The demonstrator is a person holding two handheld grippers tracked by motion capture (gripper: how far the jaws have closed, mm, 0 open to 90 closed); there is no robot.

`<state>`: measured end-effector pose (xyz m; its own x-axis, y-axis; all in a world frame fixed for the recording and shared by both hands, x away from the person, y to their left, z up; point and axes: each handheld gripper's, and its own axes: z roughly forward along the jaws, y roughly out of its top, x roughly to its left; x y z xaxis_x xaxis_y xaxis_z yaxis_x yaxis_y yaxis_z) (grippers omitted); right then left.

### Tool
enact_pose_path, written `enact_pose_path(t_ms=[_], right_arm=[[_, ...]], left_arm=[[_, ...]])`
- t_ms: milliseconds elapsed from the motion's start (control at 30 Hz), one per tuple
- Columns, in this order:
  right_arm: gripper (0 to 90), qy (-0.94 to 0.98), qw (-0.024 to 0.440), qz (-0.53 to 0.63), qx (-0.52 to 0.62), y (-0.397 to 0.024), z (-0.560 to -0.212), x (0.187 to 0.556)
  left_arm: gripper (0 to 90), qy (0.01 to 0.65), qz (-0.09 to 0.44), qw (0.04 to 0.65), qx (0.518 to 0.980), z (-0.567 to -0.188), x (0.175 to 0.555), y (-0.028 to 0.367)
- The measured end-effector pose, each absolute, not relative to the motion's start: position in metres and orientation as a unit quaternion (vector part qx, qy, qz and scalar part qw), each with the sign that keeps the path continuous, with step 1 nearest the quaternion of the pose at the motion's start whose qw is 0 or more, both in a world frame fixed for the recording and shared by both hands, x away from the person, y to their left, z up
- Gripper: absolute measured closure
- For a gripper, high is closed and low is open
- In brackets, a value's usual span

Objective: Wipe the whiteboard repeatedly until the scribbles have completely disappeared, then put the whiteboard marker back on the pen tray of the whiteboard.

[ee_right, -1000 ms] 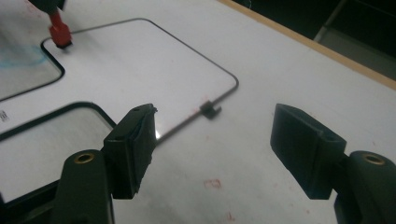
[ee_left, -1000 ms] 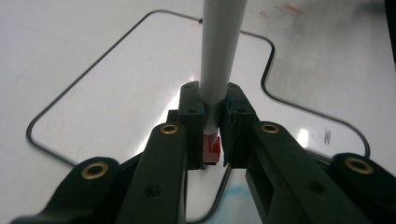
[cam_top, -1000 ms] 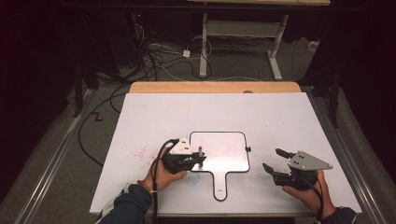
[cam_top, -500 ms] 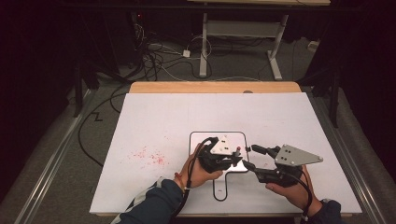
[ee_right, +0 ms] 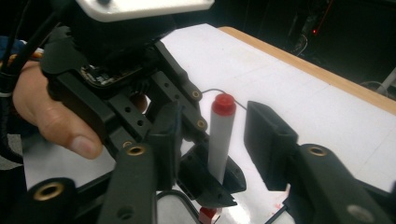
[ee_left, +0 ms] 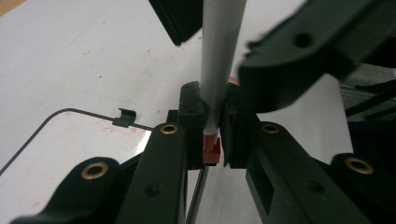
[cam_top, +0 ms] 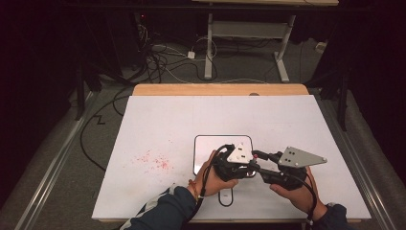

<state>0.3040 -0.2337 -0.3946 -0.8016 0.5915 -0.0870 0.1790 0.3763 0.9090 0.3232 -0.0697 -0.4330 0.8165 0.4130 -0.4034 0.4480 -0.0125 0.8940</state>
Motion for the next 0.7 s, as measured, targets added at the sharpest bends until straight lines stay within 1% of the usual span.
enact_pose_path(t_ms=[67,100,200,267,433,467,533,567,667,700], right_arm=[[69.4,0.801,0.211,0.504,0.243,-0.236,-0.395,0.305],[72.4,0.800,0.207,0.506,0.246,-0.236,-0.396,0.306],[74.4,0.804,0.202,0.499,0.252,-0.237,-0.397,0.309],[80.0,0.808,0.201,0.495,0.248,-0.236,-0.399,0.310],[81.2,0.807,0.205,0.496,0.245,-0.235,-0.398,0.309],[81.2,0.805,0.205,0.499,0.247,-0.237,-0.397,0.310],[81.3,0.798,0.212,0.502,0.257,-0.241,-0.393,0.312],[81.3,0.795,0.207,0.505,0.262,-0.245,-0.391,0.314],[81.3,0.794,0.184,0.506,0.282,-0.256,-0.385,0.324],[81.2,0.794,0.177,0.504,0.290,-0.259,-0.384,0.328]], left_arm=[[78.6,0.304,-0.011,0.636,0.709,-0.433,0.323,-0.070],[78.6,0.306,-0.009,0.637,0.707,-0.433,0.323,-0.070],[78.6,0.307,-0.006,0.637,0.707,-0.433,0.323,-0.070],[78.6,0.309,-0.007,0.635,0.708,-0.433,0.323,-0.071],[77.9,0.313,0.000,0.648,0.694,-0.432,0.322,-0.070],[73.6,0.312,0.005,0.649,0.693,-0.431,0.322,-0.069],[58.3,0.313,0.012,0.654,0.689,-0.429,0.319,-0.063],[52.5,0.308,0.025,0.654,0.690,-0.428,0.317,-0.059],[37.4,0.302,0.060,0.663,0.683,-0.425,0.312,-0.039],[34.6,0.309,0.063,0.667,0.675,-0.424,0.312,-0.030]])
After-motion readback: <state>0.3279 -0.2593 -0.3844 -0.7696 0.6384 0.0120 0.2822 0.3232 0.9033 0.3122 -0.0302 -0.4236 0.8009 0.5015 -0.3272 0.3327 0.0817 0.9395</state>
